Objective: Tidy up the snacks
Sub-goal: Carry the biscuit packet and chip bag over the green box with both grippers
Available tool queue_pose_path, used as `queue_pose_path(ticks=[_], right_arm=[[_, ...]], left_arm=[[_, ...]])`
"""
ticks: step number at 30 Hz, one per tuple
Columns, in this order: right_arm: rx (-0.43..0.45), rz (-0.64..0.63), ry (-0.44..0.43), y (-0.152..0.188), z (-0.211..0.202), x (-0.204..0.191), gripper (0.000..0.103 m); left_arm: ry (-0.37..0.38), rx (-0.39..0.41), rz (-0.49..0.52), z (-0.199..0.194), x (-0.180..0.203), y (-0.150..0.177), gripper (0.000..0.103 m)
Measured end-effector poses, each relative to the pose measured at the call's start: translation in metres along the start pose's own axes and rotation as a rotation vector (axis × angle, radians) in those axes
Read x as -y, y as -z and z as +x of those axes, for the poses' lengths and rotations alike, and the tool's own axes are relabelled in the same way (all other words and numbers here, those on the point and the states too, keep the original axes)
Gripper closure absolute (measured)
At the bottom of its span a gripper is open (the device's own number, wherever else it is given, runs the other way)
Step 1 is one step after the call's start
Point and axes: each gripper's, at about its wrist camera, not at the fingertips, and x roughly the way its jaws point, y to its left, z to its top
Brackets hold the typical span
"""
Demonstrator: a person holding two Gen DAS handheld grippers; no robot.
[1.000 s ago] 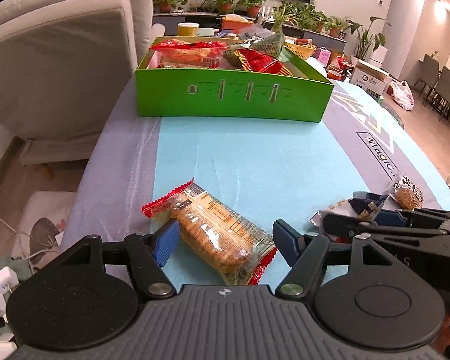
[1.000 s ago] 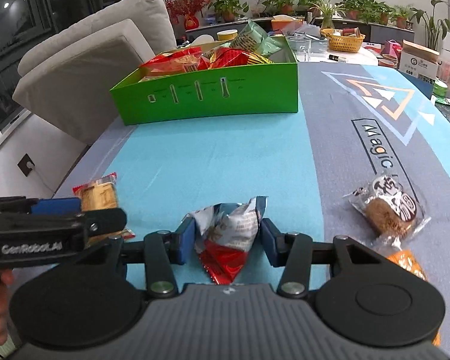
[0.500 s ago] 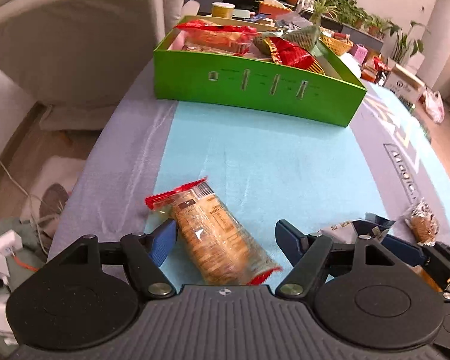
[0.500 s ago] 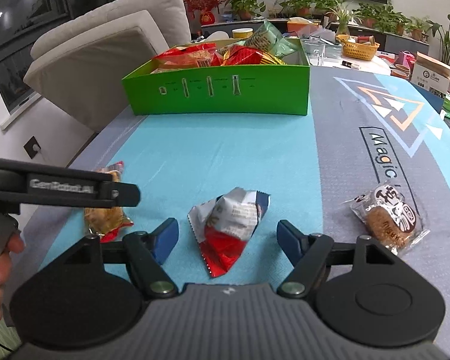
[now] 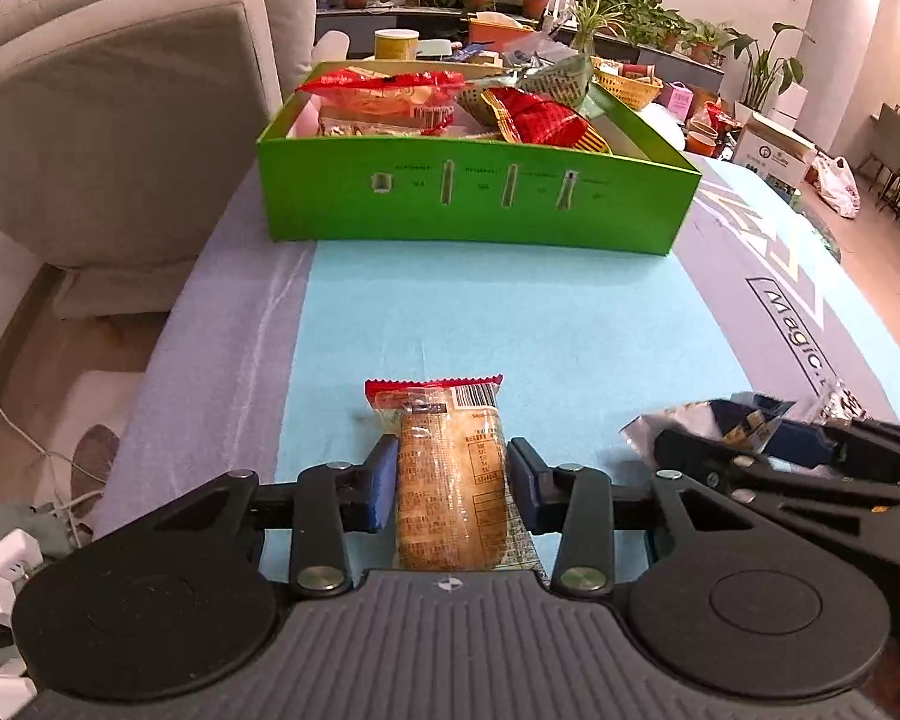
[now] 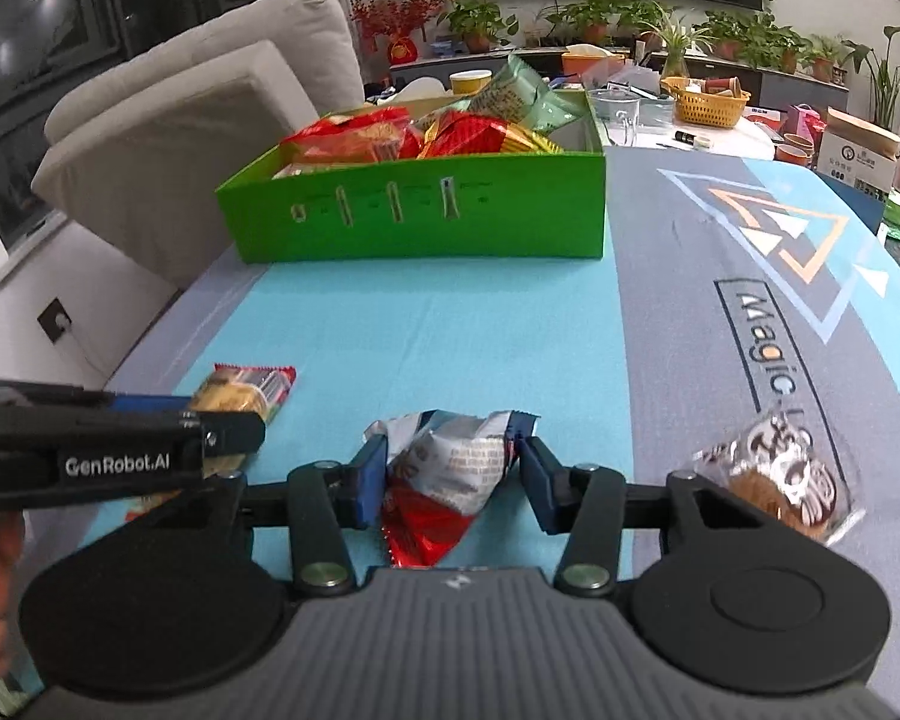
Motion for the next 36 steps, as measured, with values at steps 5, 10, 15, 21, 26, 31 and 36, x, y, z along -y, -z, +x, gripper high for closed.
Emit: queue_pose_path(ticks=[5, 10, 15, 21, 26, 31, 36], right_arm=[[0.033, 0.013, -0.012, -0.020, -0.001, 0.003, 0.027], [0.061, 0.016, -0.016, -0.041, 0.001, 0.006, 0.027], [0.088, 0.001, -0.027, -0.062, 0.003, 0.007, 0.027], [0.124, 0.004, -0.007, -0.094, 0.006, 0.017, 0.027], [0.143, 0.023, -0.010, -0.114, 0.013, 0.023, 0.027], [0.155, 0.056, -0.002, -0.132, 0.024, 0.029, 0.027], [0.155, 0.084, 0.010, -0.144, 0.038, 0.033, 0.027]], left_arm=[[0.009, 0.024, 0.003, -0.002, -0.001, -0.013, 0.066], [0.011, 0.056, 0.006, -0.005, -0.001, -0.031, 0.066], [0.012, 0.093, 0.015, -0.006, 0.000, -0.053, 0.066], [0.016, 0.134, 0.019, -0.001, 0.004, -0.084, 0.066], [0.020, 0.149, 0.017, 0.009, 0.004, -0.107, 0.066], [0.022, 0.169, 0.015, 0.021, 0.007, -0.132, 0.066], [0.017, 0.189, 0.029, 0.036, 0.011, -0.159, 0.066]])
